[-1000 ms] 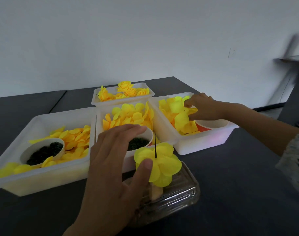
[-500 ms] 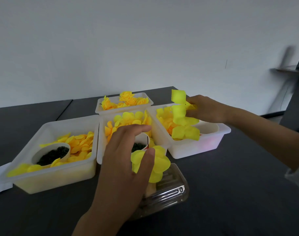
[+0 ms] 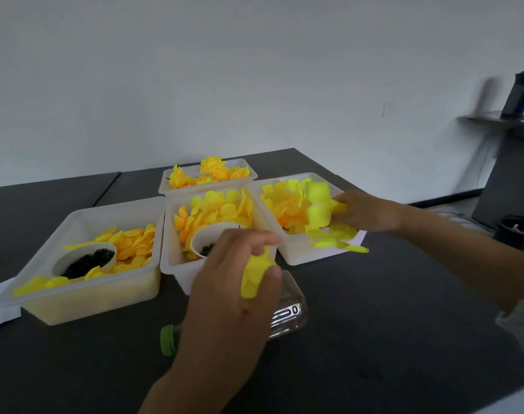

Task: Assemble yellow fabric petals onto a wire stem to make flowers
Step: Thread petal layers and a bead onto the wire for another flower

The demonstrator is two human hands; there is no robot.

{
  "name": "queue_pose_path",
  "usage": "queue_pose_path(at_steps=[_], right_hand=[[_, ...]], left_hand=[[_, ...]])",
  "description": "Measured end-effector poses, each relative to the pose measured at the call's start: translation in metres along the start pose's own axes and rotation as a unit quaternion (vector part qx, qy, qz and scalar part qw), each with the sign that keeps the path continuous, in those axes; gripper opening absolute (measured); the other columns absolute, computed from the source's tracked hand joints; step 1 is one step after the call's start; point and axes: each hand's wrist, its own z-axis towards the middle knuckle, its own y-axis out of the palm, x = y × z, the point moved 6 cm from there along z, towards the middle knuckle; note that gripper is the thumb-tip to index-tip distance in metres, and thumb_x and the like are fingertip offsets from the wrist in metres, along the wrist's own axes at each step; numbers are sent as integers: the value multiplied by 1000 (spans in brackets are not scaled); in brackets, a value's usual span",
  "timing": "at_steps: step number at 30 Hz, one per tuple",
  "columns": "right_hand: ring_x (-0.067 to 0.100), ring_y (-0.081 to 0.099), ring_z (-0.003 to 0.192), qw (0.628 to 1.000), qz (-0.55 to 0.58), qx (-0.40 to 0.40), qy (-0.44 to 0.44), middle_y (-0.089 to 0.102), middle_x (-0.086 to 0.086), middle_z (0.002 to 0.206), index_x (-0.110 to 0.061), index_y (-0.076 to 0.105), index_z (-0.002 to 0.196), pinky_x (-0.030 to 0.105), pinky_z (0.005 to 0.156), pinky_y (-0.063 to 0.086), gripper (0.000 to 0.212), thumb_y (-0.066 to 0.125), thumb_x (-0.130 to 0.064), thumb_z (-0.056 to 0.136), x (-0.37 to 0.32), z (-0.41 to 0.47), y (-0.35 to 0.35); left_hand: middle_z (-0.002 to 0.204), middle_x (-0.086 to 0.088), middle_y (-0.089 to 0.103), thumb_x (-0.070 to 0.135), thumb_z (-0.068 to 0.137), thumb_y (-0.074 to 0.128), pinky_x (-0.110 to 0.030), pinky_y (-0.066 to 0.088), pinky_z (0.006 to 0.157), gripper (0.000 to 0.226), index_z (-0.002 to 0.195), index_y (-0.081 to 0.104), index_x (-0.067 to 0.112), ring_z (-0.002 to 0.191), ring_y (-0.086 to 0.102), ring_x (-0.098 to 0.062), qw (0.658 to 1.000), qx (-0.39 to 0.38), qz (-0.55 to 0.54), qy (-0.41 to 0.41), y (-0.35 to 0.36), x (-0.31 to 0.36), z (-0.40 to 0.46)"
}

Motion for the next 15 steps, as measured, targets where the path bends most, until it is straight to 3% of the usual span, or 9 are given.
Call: queue_pose_path(at_steps=[3,5,6,8,11,13,15], right_hand=[[-2,53,50,996,66,-56,14,54,-9,71,-25,53,79,11,46,42,22,55,-15,98,7,-25,31],[6,52,42,986,133,-103,-10,57,4,67,-12,55,82,16,42,41,19,49,-10,100,7,-42,52],[11,52,44,981,163,-108,-10,57,9,64,-7,57,80,22,46,43,21,49,-10,99,8,-51,61],[9,56,56,976,199,-88,17,62,-3,61,-14,63,74,24,59,47,21,58,-14,94,10,-70,74],[-2,60,55,953,266,-142,10,66,-11,58,-25,69,63,12,57,47,7,66,-27,69,-5,-94,96],[3,61,55,949,269,-161,25,67,-4,62,-21,69,68,19,55,48,18,62,-19,84,-4,-99,103],[7,62,53,947,280,-143,64,67,-3,63,-12,64,75,19,52,49,26,51,-13,97,6,-97,103]], left_hand=[[120,26,47,35,84,58,-13,43,91,39,121,48,42,112,49,4,992,-108,44,41,43,15,-27],[135,14,47,38,73,74,-30,44,102,68,132,42,37,125,47,-10,976,-157,134,75,72,17,-42],[139,7,47,41,67,80,-35,43,102,81,136,39,34,127,48,-17,966,-171,177,73,82,16,-46],[142,1,46,44,63,84,-39,43,101,91,140,36,31,127,48,-23,964,-163,207,46,92,12,-45],[132,2,53,34,73,77,-39,43,94,66,132,47,31,118,50,-24,974,-102,198,46,92,9,-36],[108,9,61,29,78,71,-35,39,86,35,110,58,30,103,54,-19,977,-64,189,70,88,8,-29],[89,14,59,24,79,69,-31,35,79,18,93,59,29,90,53,-13,987,-52,142,63,83,6,-24]])
